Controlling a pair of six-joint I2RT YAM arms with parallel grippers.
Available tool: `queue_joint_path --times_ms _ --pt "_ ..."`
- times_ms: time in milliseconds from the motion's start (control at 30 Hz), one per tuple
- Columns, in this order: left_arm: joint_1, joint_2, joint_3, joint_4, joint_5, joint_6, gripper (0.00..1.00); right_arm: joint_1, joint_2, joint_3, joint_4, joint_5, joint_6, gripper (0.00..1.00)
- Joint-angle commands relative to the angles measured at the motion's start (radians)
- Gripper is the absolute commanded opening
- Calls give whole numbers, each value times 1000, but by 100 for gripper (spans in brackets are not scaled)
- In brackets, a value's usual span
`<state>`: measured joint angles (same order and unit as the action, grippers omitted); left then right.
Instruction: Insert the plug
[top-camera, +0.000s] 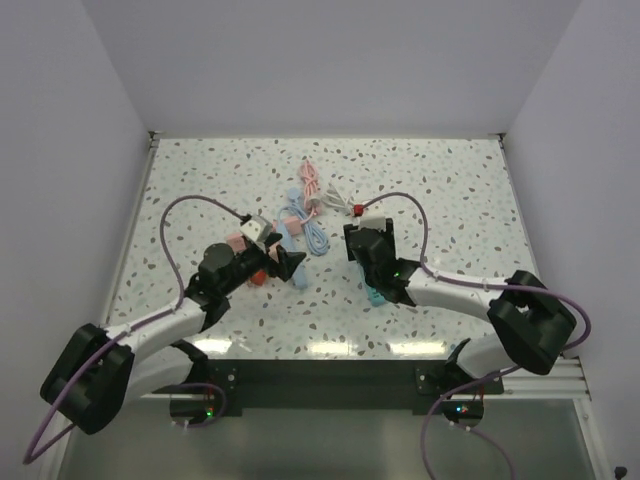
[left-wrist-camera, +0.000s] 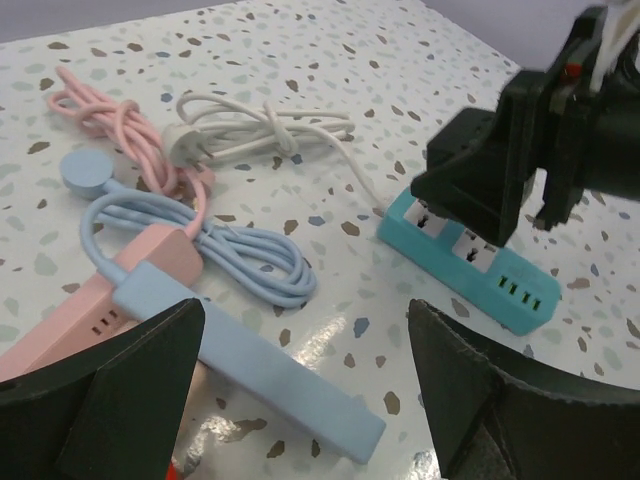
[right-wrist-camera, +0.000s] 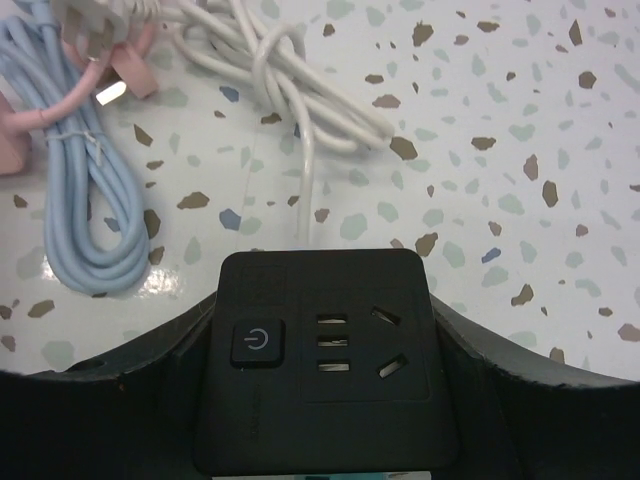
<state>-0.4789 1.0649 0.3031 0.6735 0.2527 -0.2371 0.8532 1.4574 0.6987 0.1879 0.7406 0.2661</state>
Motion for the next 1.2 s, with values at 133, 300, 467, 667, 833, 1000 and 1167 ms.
queue_joint_path --times_ms 133,300,467,667,833,1000,1167 --pt "-107 96 73 76 -76 101 88 -37 27 -24 244 -69 -31 0" --pt "-142 133 71 109 -64 127 88 -36 69 -31 294 -82 -7 0" --pt "-228 168 71 176 -43 157 88 -37 20 16 207 -127 13 0" --pt "-277 263 103 213 -46 154 88 -37 -77 25 105 -225 79 0" --pt "-300 345 134 247 -72 137 88 -37 -94 -1 119 -296 133 0" --pt "-332 412 146 352 -96 90 88 -36 -121 -39 180 -346 177 0" --pt "-345 446 134 457 -113 38 89 -34 -138 -62 212 -369 214 0"
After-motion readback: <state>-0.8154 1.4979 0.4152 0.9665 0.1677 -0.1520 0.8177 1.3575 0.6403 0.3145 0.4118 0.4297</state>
